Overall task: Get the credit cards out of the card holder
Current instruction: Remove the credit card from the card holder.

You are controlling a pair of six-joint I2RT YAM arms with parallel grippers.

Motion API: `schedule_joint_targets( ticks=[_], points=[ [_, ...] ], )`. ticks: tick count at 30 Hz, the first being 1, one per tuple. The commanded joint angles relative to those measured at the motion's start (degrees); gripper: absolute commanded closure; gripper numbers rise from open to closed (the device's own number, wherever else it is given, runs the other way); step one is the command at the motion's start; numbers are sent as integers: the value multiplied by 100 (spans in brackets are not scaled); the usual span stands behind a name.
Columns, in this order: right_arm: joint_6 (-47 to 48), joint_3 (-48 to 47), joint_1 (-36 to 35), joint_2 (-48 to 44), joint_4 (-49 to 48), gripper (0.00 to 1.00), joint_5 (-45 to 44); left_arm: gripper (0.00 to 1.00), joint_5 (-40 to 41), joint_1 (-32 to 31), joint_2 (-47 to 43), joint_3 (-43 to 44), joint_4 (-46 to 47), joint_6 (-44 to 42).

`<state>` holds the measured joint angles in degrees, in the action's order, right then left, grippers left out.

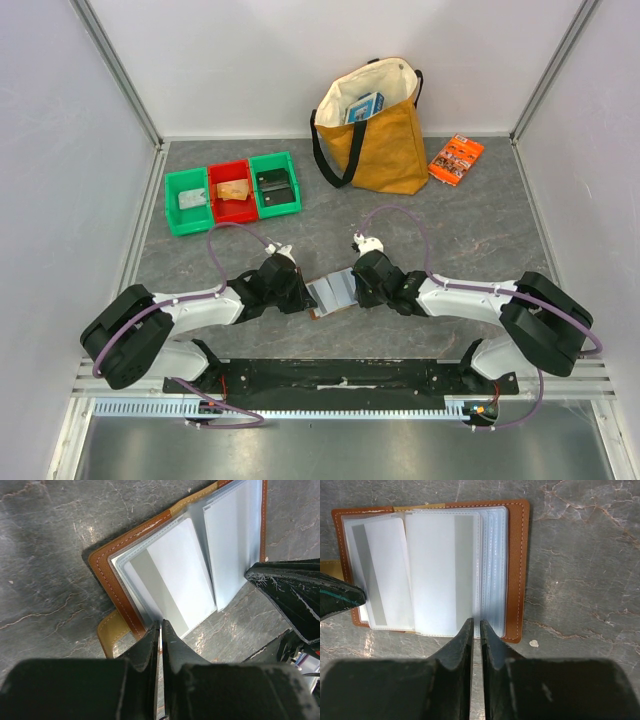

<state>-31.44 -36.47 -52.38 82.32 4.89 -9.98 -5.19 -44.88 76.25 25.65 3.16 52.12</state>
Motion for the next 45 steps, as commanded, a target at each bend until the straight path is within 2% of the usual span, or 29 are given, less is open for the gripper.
schedule_joint_targets(
  ticks=[1, 12, 20, 23, 29, 34, 45],
  points=[
    [-20, -106, -53, 20, -216, 87, 92, 91, -61, -56, 4, -25, 71, 123],
    [-55, -80, -62, 56, -673, 97, 426, 91, -61, -73, 13, -16, 71, 106],
    [-73, -176, -62, 240, -884, 97, 734, 91, -61, -82, 13, -16, 71, 106],
    [-55, -168, -62, 65, -735, 92, 507, 91, -52, -82, -5, -25, 71, 106],
    [112, -290, -149, -480, 117, 71, -266, 91, -17, -99, -66, -7, 45, 114],
    [42, -343, -342, -367, 469, 67, -742, 91, -26, -117, -57, 1, 45, 158],
    [-38, -949, -914, 521, 821, 60, -1630, 91, -8, -144, -66, -16, 45, 185]
  ],
)
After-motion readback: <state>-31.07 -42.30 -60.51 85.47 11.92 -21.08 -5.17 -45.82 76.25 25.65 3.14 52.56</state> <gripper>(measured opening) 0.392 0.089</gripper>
